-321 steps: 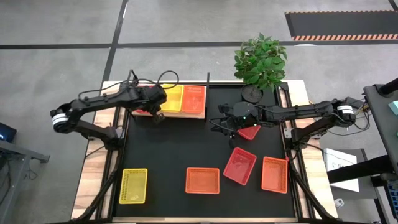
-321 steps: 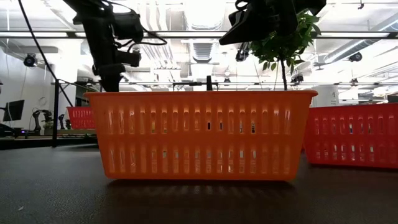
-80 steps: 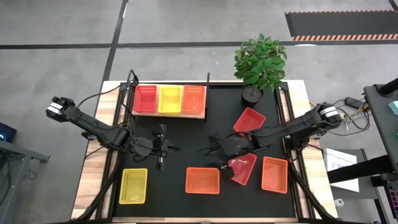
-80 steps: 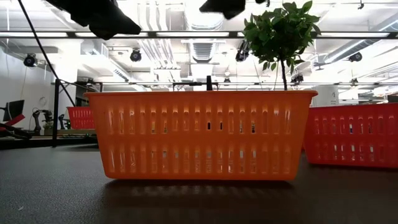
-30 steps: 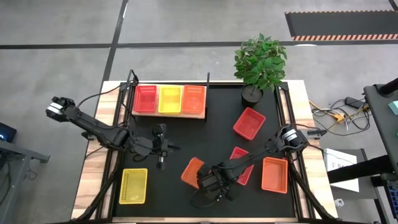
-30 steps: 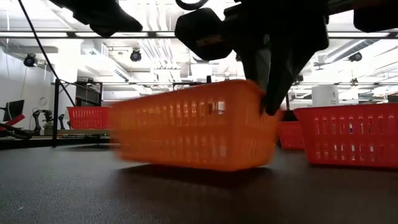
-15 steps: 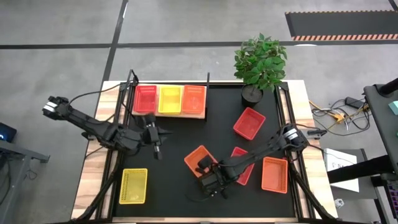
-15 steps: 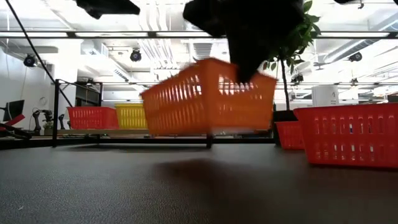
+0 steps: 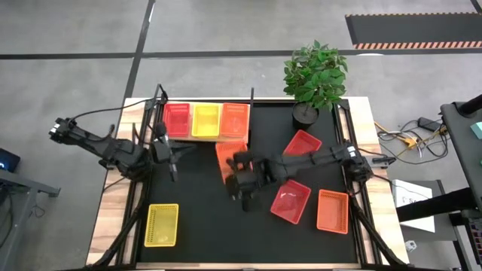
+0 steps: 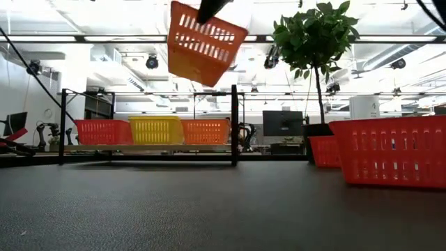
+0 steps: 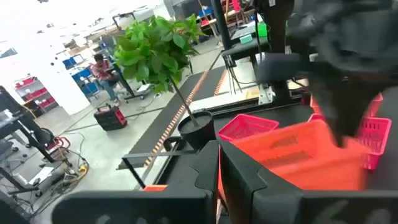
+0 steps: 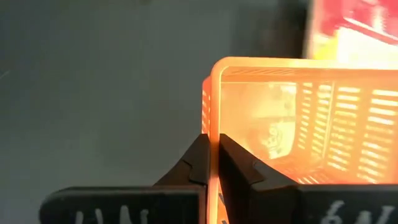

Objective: Stack baskets on shelf by color
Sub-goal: Stack the left orange bin on top of the other orange bin on the shelf

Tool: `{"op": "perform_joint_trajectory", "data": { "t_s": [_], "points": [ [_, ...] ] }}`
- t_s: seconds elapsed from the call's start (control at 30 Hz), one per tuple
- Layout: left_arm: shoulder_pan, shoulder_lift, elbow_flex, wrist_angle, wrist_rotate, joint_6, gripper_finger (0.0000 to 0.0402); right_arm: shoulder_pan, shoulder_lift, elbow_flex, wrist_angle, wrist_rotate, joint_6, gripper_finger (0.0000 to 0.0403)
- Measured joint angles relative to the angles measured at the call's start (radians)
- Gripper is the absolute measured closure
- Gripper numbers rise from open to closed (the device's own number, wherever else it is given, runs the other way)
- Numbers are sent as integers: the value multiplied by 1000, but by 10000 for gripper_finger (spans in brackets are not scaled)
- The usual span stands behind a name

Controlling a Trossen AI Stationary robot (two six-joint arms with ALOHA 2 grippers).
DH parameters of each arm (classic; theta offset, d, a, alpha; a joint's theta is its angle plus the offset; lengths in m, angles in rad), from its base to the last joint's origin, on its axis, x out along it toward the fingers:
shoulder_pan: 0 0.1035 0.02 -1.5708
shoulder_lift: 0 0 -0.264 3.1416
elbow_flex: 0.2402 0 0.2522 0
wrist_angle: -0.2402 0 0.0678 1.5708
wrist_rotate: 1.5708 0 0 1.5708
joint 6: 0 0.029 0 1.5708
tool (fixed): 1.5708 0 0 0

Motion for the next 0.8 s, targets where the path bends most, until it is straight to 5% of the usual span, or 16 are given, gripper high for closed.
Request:
{"op": "perform_joint_trajectory", "data": {
  "t_s": [0.4,0.8],
  "points": [
    [0,-51,-15,-58,1,0,402,-244,7,42,199,12,-2,391],
    [0,-54,-15,-48,2,79,402,-414,90,41,193,-42,-74,391]
  ]
}}
